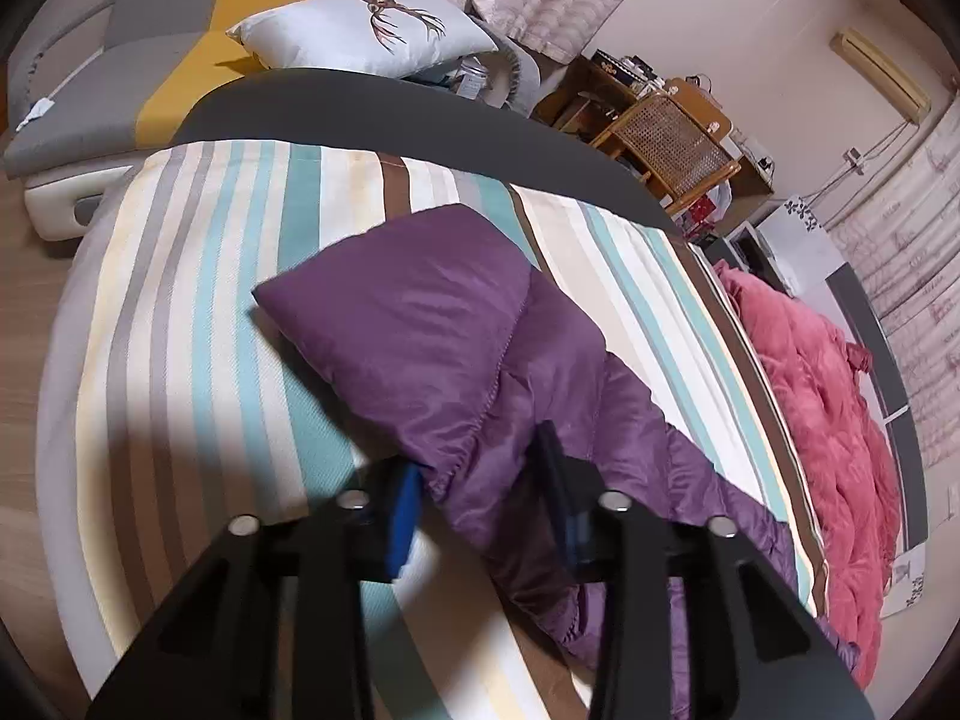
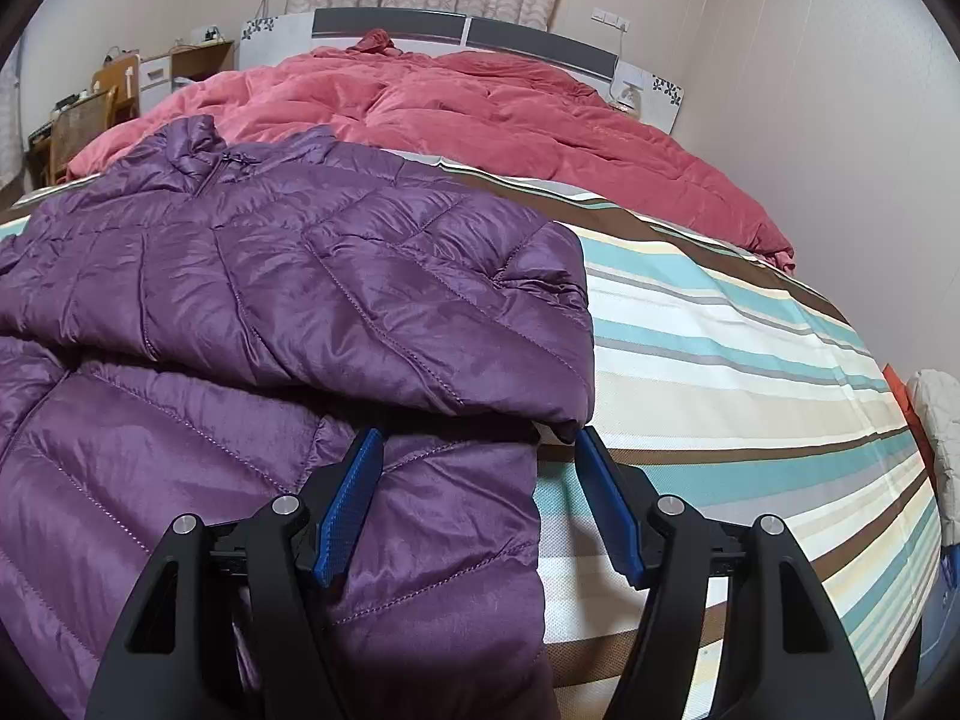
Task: Fold large clothes
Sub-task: 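Grasp the other sleeve cuff with the left tool, then lift the sleeve and fold it across the jacket with the left tool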
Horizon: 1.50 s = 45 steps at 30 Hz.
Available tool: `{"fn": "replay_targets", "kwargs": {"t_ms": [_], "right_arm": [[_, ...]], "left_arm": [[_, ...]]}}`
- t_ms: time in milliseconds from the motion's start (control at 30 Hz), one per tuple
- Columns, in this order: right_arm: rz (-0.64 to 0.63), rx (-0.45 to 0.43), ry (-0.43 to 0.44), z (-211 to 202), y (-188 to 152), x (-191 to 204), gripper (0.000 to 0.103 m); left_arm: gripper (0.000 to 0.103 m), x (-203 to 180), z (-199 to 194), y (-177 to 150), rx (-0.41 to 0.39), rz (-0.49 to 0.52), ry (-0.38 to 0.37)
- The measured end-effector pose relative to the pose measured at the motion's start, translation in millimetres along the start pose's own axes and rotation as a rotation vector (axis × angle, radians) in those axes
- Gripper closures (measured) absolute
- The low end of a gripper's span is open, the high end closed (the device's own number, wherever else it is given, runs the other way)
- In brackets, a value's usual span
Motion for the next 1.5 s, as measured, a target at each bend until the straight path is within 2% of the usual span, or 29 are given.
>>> {"fn": "replay_targets", "kwargs": {"t_ms": [33,133,300,433,567,700,867,1200,1500], "right_arm": [[-0.001,-0.001,-0.001,0,0,0,0.037],[-0.001,0.0,-0.001,0,-1,0,0.037],[0.0,-0.001,-0.001,0,-1,0,0.037],[0.003,-0.003,0.0,0,-1,-1,0.037],[0.009,-0.005,0.004,-1,-1,-1,0.037],[0.012,-0.008,0.005,-1,0,-2,0.037],[0.018,-0.011,0.007,-2,0,-3,0.037],[0.03,-0.013,0.014,-4,0,-5,0.037],[0.033,-0.011,0.016,-4,-1,-6,0.037]], "left_arm": [[0.086,-1,0,-1,0.009,-0.001,-0.022],[0.093,-4,-3,0,-0.013,0.012,-0.041],[0.096,-23,-31,8,-0.124,0.051,-0.071],[0.097,-71,-76,9,-0.283,0.228,-0.15],[0.097,-118,-111,-2,-0.351,0.352,-0.256],[0.097,-161,-140,-30,-0.364,0.481,-0.358],[0.097,-196,-174,-69,-0.354,0.583,-0.459],[0.097,-248,-247,-159,-0.343,0.792,-0.612],[0.097,-277,-288,-239,-0.277,0.947,-0.721]]}}
Point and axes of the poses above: each gripper's, at about its wrist camera, not at the fingertips, and z roughly the way its jaws point, x to its left, y to its top, the point moved 6 cm from there along z, roughly the way its jaws point, and after that the axes turned 13 degrees about -x, right-handed, at the moved point
